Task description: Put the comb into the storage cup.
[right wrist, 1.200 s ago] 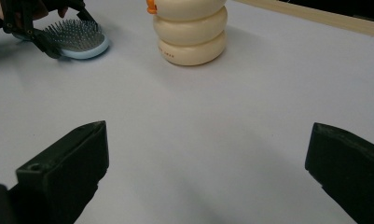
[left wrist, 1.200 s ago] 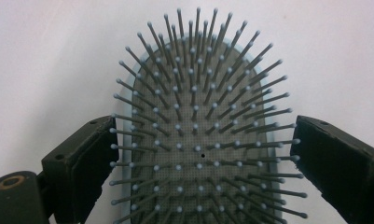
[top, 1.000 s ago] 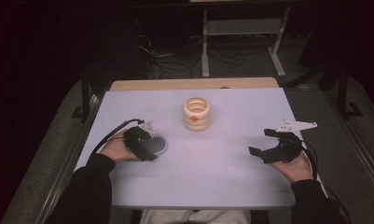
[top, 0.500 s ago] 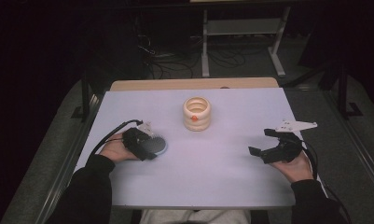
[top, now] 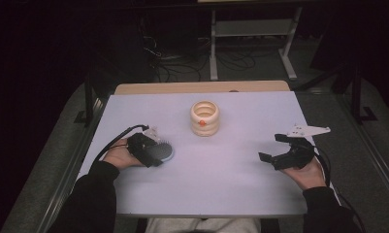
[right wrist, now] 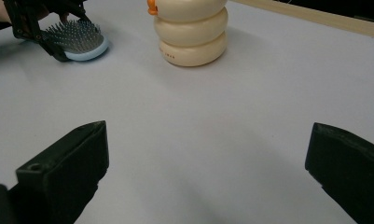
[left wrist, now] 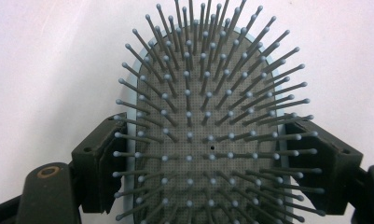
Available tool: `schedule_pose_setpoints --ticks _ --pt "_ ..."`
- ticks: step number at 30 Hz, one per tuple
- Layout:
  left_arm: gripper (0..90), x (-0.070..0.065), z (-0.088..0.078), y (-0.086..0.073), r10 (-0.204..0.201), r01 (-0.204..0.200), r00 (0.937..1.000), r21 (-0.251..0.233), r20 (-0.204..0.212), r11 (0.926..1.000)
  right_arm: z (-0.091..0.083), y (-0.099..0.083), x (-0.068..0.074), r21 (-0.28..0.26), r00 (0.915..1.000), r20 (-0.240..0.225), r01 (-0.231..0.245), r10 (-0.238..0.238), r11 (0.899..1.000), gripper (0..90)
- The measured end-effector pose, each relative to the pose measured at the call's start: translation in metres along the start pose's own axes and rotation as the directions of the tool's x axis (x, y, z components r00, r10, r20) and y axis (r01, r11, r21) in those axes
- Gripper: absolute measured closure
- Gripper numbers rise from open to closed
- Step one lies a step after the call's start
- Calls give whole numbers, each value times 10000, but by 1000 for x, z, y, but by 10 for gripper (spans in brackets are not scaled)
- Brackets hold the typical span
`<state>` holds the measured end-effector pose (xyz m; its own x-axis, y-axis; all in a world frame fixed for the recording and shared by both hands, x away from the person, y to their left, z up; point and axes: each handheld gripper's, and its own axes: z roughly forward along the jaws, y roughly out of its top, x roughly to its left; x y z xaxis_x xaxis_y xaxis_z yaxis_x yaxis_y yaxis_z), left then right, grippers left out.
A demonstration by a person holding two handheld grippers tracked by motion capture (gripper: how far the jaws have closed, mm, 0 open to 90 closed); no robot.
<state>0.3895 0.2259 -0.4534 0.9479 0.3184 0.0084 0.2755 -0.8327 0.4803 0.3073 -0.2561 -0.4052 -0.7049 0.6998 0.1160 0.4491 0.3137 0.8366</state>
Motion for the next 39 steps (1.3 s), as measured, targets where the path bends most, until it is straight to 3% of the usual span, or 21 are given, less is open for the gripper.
schedule_pose_setpoints --ticks 16,39 --pt "202 2 -13 5 -180 184 9997 -200 179 9996 0 0 0 -14 10000 -5 -32 32 10000 0" --pt "202 9 -56 9 -379 376 9993 -901 -15 9952 -1 0 0 -68 10000 4 -51 51 10000 0"
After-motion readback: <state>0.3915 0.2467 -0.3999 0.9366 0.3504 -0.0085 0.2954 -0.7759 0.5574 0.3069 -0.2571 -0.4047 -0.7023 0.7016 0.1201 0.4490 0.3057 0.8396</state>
